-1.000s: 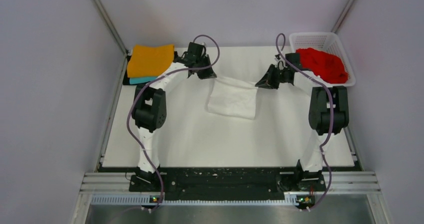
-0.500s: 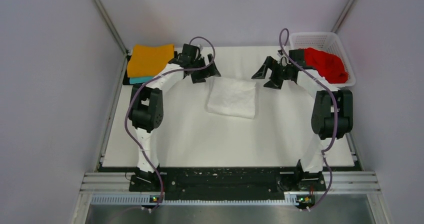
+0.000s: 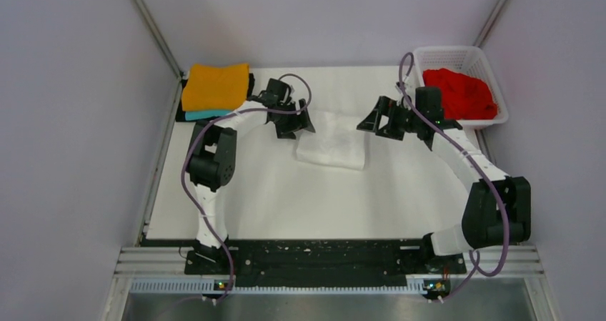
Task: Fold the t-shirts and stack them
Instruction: Put the neatly folded tshirt into the corner of the board with the left arm
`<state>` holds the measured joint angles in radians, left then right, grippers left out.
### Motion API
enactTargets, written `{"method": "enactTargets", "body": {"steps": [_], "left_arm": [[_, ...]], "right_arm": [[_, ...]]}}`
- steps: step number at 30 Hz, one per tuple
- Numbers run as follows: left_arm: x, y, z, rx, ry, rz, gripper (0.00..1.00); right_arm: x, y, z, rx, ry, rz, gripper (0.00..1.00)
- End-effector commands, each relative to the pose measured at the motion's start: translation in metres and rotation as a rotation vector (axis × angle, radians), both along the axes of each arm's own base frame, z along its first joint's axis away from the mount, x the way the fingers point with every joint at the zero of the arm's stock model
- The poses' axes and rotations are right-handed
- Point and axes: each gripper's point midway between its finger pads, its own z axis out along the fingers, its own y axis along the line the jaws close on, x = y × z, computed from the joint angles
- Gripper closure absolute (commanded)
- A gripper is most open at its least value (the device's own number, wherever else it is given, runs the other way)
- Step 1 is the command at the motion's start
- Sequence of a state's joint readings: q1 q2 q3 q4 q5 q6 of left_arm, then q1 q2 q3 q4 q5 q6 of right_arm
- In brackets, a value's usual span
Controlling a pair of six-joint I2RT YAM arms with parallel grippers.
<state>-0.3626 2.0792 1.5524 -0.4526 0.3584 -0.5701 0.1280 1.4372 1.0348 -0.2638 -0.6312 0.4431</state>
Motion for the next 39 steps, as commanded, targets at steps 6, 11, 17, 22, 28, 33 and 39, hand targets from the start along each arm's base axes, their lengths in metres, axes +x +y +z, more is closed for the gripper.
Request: {"method": "enactTargets", "body": {"steps": [6,11,17,22,28,33,39], "left_arm": [[-0.013,-0.005,-0.038,0.197,0.034,0.005,0.29],[-0.016,-0.015,-0.058,0.282,0.077,-0.001,0.40],[-0.010,-0.026,-0.078,0.363,0.103,0.009,0.95],[0.010,-0.009,-0.062,0.481,0.048,0.074,1.00],[0.046,0.041,0.009,0.702,-0.194,0.208,1.00],[0.070,0.075,0.059,0.867,-0.346,0.204,1.00],[0.103,0.110,0.103,0.967,-0.468,0.254,1.00]], "right_arm": [[-0.019,-0.013,0.017,-0.069,-0.075,-0.023,0.01],[-0.029,-0.020,0.023,-0.099,-0.107,-0.037,0.01],[-0.037,-0.028,0.025,-0.149,-0.137,-0.045,0.01],[-0.041,-0.031,0.027,-0.172,-0.161,-0.041,0.01],[-0.041,-0.034,0.031,-0.191,-0.188,-0.050,0.01],[-0.041,-0.039,0.034,-0.212,-0.202,-0.068,0.01],[-0.039,-0.047,0.034,-0.251,-0.210,-0.105,0.01]]}}
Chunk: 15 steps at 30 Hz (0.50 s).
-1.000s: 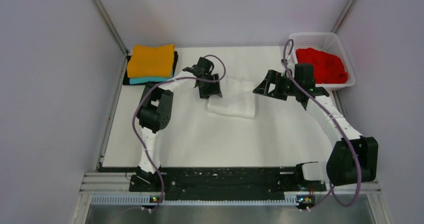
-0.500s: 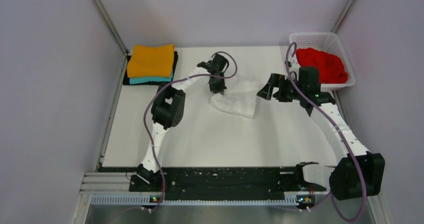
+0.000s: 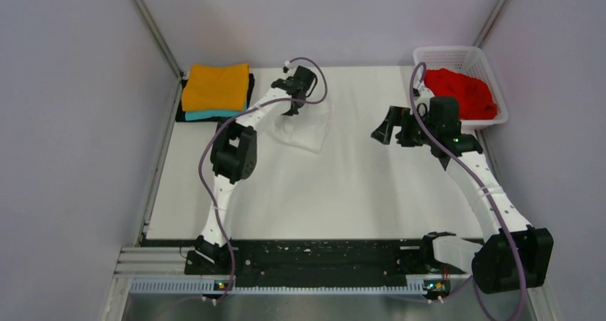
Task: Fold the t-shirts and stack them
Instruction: Put the neatly folded tshirt into the corner of the board with the left arm
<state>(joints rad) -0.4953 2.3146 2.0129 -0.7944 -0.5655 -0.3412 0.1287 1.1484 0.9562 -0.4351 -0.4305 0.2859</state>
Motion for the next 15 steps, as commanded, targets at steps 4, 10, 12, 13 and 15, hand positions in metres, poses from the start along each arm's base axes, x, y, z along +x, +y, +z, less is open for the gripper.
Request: {"method": "enactTargets", "body": {"steps": [4,10,12,13,15], "left_arm": [[0.053,0.052,0.124,0.194,-0.305,0.024,1.00],[0.072,0.083,0.165,0.378,-0.384,0.071,1.00],[0.076,0.094,0.177,0.410,-0.404,0.088,1.00],[0.077,0.099,0.182,0.417,-0.414,0.095,1.00],[0.080,0.109,0.193,0.421,-0.433,0.107,1.00]], "right_arm": [[0.006,-0.016,0.011,-0.069,-0.072,-0.063,0.01],[0.005,-0.021,0.013,-0.089,-0.088,-0.084,0.01],[0.006,-0.023,0.012,-0.095,-0.089,-0.093,0.01],[0.006,-0.023,0.013,-0.096,-0.090,-0.097,0.01],[0.006,-0.024,0.011,-0.098,-0.087,-0.100,0.01]]}}
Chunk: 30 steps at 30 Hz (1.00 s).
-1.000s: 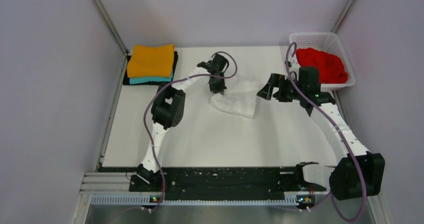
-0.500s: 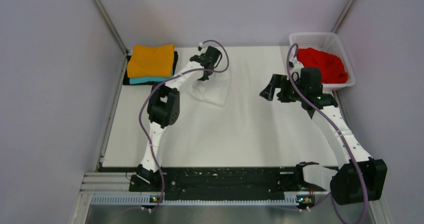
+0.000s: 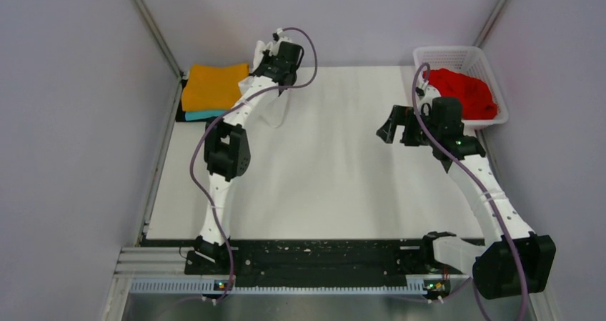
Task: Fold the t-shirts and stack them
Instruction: Put the neatly folded tshirt into the corner of the board with the left arm
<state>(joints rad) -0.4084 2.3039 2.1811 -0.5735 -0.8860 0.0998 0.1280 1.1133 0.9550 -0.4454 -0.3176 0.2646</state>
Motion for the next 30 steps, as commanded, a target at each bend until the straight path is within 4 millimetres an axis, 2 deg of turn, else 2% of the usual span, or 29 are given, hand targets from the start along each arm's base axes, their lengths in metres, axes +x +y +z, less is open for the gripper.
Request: {"method": "enactTargets", "body": {"steps": [1,4,7,14,24,30], "left_arm": [[0.009,0.033,0.078,0.050,-0.168,0.063,1.00],[0.010,0.047,0.094,0.046,-0.195,0.077,1.00],[0.007,0.052,0.103,0.036,-0.201,0.079,1.00],[0.002,0.054,0.120,0.013,-0.228,0.071,1.00],[-0.018,0.052,0.172,-0.083,-0.320,0.027,1.00],[-0.017,0.053,0.184,-0.094,-0.354,0.017,1.00]], "right_arm": [[0.002,-0.006,0.009,-0.023,-0.047,-0.017,0.01],[0.002,-0.006,0.009,-0.023,-0.047,-0.018,0.01],[0.003,-0.006,0.007,-0.023,-0.049,-0.021,0.01],[0.005,-0.006,0.006,-0.023,-0.047,-0.024,0.01],[0.006,-0.011,0.013,-0.019,-0.077,-0.051,0.01],[0.010,-0.017,0.008,-0.022,-0.079,-0.080,0.01]]}}
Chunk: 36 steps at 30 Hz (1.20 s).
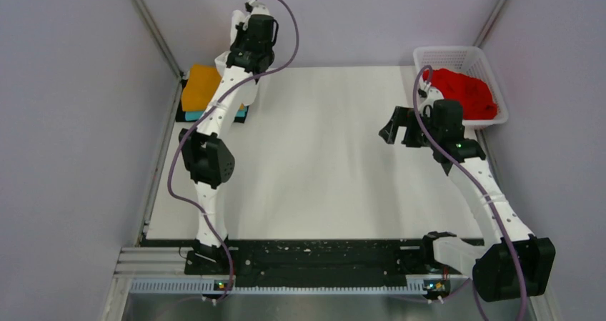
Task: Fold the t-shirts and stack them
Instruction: Put the neatly folded tshirt into the corner of the board with the left arm
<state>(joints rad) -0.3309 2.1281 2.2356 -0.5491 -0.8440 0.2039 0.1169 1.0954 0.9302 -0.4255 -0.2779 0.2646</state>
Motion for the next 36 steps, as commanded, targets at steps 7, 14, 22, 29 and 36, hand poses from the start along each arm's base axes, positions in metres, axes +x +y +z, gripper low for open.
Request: {"method": "enactTargets", "body": {"steps": [7,14,22,29,36], "left_arm": [[0.007,0.023,0.033,-0.105,-0.119,0.022,1.00],[0.032,0.068,-0.027,-0.154,-0.031,0.076,1.00],[0.049,0.130,-0.075,-0.227,0.019,0.136,1.00],[0.045,0.174,-0.099,-0.281,0.052,0.180,1.00],[0.047,0.190,-0.117,-0.291,0.072,0.198,0.97]], "right_arm": [[0.014,-0.017,0.002,-0.031,-0.043,-0.083,0.01],[0.020,-0.025,-0.008,-0.062,-0.019,-0.119,0.01],[0.024,-0.034,-0.011,-0.099,-0.018,-0.156,0.01],[0.027,-0.037,-0.022,-0.115,0.004,-0.169,0.01],[0.032,-0.039,-0.036,-0.130,0.039,-0.177,0.01]]}}
